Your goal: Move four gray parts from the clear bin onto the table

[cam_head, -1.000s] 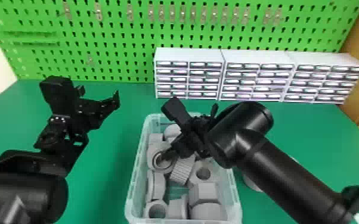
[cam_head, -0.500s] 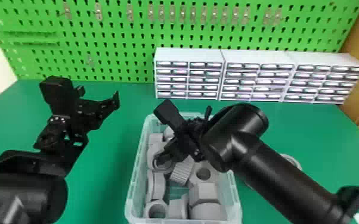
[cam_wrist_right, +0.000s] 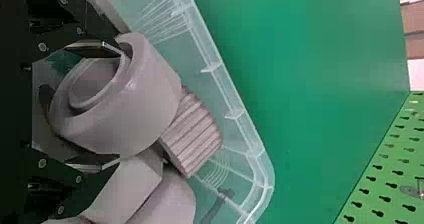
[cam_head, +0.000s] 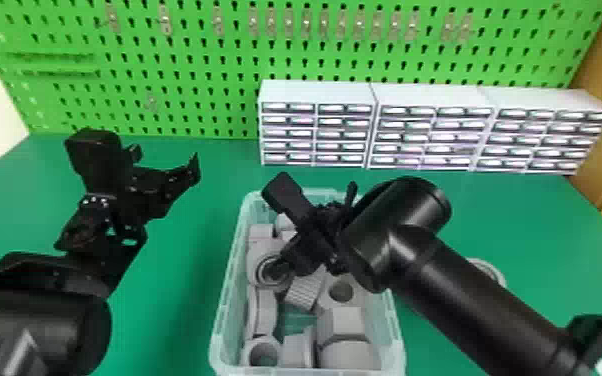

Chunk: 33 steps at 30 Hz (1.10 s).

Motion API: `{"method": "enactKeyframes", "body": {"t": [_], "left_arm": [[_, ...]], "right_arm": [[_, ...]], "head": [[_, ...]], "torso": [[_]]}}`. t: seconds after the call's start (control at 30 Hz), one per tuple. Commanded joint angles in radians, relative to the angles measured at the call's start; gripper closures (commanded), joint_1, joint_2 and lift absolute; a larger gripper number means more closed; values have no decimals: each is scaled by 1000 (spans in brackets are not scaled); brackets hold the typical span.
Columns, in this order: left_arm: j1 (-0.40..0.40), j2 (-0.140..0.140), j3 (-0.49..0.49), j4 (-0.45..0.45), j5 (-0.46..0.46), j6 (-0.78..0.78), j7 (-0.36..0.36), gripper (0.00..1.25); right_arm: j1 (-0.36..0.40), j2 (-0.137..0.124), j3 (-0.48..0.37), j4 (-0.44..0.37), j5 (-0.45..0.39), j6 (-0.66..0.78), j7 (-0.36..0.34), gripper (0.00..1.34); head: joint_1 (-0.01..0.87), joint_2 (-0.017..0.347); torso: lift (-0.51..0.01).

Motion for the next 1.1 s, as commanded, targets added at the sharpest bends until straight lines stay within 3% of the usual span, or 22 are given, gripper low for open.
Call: {"method": "enactKeyframes", "body": {"t": [0.0,0.33,1.07], "left_arm": [[0,0,3,0,0,0,1,239],[-3,2,3,2,0,0,1,239],[-11,11,-8,12,8,-11,1,239]], "right_arm": [[-3,-3,5,17,13,0,-2,504],[-15,0,27,72,25,-28,-16,506],[-38,15,80,103,65,-92,-42,506]], "head": [[678,34],[678,34],[678,34]], "torso": [[-50],[-50],[-50]]}}
